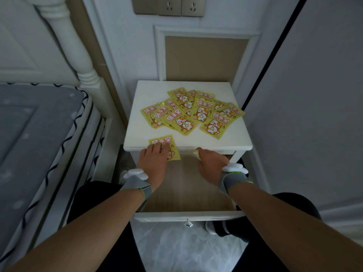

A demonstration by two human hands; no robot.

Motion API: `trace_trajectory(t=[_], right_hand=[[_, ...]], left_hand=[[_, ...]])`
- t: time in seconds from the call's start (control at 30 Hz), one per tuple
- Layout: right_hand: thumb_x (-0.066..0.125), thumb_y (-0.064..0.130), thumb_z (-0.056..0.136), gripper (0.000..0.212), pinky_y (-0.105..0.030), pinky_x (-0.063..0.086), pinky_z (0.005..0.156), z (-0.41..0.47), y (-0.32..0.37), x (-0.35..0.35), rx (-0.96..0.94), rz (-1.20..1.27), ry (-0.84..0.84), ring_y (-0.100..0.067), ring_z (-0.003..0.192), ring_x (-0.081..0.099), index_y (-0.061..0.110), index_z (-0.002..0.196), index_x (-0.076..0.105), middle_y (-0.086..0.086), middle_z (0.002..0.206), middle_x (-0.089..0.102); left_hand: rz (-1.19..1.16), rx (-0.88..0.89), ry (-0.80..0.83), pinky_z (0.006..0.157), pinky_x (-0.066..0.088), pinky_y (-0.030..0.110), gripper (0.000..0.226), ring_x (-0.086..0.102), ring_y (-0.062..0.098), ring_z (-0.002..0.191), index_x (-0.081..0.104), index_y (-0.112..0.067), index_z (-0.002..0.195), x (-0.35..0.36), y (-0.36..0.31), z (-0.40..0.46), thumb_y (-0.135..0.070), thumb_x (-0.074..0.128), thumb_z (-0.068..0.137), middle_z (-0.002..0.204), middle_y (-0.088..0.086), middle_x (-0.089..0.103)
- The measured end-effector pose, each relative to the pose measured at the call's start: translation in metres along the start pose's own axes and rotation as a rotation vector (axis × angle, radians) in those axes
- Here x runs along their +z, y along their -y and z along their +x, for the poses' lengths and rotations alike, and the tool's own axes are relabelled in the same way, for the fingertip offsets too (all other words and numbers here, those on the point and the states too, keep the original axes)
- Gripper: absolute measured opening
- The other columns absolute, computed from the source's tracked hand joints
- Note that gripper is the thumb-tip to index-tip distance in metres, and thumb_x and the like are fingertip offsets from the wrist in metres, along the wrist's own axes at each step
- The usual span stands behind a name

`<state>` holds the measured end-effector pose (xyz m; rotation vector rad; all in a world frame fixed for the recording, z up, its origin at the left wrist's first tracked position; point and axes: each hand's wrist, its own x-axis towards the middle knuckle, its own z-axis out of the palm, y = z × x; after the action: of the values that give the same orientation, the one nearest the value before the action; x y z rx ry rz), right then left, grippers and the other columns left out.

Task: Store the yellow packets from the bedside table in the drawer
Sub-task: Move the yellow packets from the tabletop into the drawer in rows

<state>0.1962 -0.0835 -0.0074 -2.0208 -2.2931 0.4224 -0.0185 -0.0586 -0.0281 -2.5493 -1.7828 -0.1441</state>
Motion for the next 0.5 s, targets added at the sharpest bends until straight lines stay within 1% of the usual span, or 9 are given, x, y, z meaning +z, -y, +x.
trace_trajectory(t=[0.07, 0.13, 0.17, 0.23, 0.27, 0.3, 0.37, 0.4, 0.5], right_hand=[[0.043, 0.022, 0.095, 0.039, -0.040, 0.049, 0.089, -0.006, 0.002, -0.001, 0.008, -0.007, 0.022, -0.033, 0.114, 0.061, 0.020, 0.134, 0.046, -0.008, 0.126, 0.063], [0.042, 0.026, 0.093, 0.035, -0.042, 0.049, 0.090, -0.012, 0.002, 0.004, 0.013, -0.005, 0.019, -0.032, 0.112, 0.062, 0.029, 0.127, 0.048, -0.004, 0.124, 0.066], [0.040, 0.029, 0.091, 0.035, -0.042, 0.050, 0.089, -0.013, 0.002, 0.006, 0.028, 0.011, 0.028, -0.032, 0.110, 0.064, 0.033, 0.125, 0.048, -0.002, 0.122, 0.067], [0.037, 0.032, 0.088, 0.038, -0.040, 0.052, 0.088, -0.017, 0.001, 0.012, 0.065, 0.078, 0.091, -0.031, 0.107, 0.065, 0.038, 0.123, 0.049, 0.001, 0.121, 0.068], [0.037, 0.032, 0.088, 0.037, -0.039, 0.053, 0.086, -0.018, 0.001, 0.014, 0.065, 0.088, 0.132, -0.031, 0.104, 0.066, 0.037, 0.121, 0.053, 0.001, 0.118, 0.068], [0.038, 0.031, 0.088, 0.033, -0.040, 0.054, 0.084, -0.019, 0.002, 0.017, 0.054, 0.070, 0.164, -0.031, 0.101, 0.066, 0.034, 0.115, 0.057, 0.000, 0.113, 0.069], [0.041, 0.029, 0.089, 0.027, -0.039, 0.052, 0.083, -0.017, 0.003, 0.024, 0.012, 0.001, 0.177, -0.032, 0.101, 0.065, 0.026, 0.103, 0.065, -0.003, 0.107, 0.068], [0.043, 0.029, 0.090, 0.028, -0.039, 0.050, 0.087, -0.015, 0.004, 0.028, -0.010, -0.064, 0.175, -0.032, 0.104, 0.062, 0.024, 0.101, 0.067, -0.003, 0.108, 0.067], [0.045, 0.031, 0.092, 0.033, -0.041, 0.039, 0.098, -0.009, 0.008, 0.034, -0.024, -0.199, 0.230, -0.030, 0.115, 0.050, 0.029, 0.113, 0.070, -0.002, 0.117, 0.058]], left_hand=[[0.010, 0.007, -0.020, 0.080, 0.050, 0.047, 0.046, 0.060, 0.041, 0.105, 0.059, -0.010, 0.130, 0.000, -0.001, -0.007, -0.009, 0.056, 0.084, 0.119, 0.018, 0.063], [0.011, 0.021, -0.039, 0.078, 0.051, 0.047, 0.046, 0.061, 0.040, 0.103, 0.061, -0.010, 0.128, 0.002, -0.003, -0.014, -0.008, 0.061, 0.082, 0.117, 0.017, 0.064], [0.000, 0.038, -0.041, 0.079, 0.052, 0.047, 0.045, 0.061, 0.040, 0.104, 0.061, -0.010, 0.127, 0.000, -0.005, -0.015, -0.008, 0.057, 0.083, 0.117, 0.017, 0.064], [-0.015, 0.076, -0.049, 0.080, 0.052, 0.047, 0.048, 0.061, 0.040, 0.102, 0.062, -0.011, 0.126, -0.002, -0.008, -0.026, -0.013, 0.038, 0.085, 0.113, 0.015, 0.065], [-0.018, 0.097, -0.050, 0.079, 0.051, 0.047, 0.052, 0.061, 0.038, 0.101, 0.063, -0.013, 0.125, -0.002, -0.010, -0.032, -0.015, 0.030, 0.085, 0.111, 0.013, 0.065], [-0.019, 0.108, -0.044, 0.079, 0.049, 0.046, 0.053, 0.060, 0.038, 0.101, 0.063, -0.014, 0.123, -0.001, -0.011, -0.039, -0.014, 0.028, 0.084, 0.110, 0.012, 0.065], [-0.029, 0.111, -0.008, 0.078, 0.046, 0.045, 0.046, 0.058, 0.037, 0.101, 0.063, -0.015, 0.122, 0.005, -0.012, -0.049, -0.009, 0.038, 0.083, 0.109, 0.010, 0.064], [-0.033, 0.103, 0.007, 0.078, 0.046, 0.044, 0.044, 0.058, 0.036, 0.100, 0.063, -0.016, 0.122, 0.009, -0.012, -0.052, -0.009, 0.042, 0.084, 0.108, 0.010, 0.064], [-0.034, 0.055, 0.054, 0.078, 0.044, 0.043, 0.039, 0.059, 0.035, 0.096, 0.065, -0.017, 0.117, 0.021, -0.010, -0.055, -0.013, 0.038, 0.089, 0.104, 0.009, 0.065]])
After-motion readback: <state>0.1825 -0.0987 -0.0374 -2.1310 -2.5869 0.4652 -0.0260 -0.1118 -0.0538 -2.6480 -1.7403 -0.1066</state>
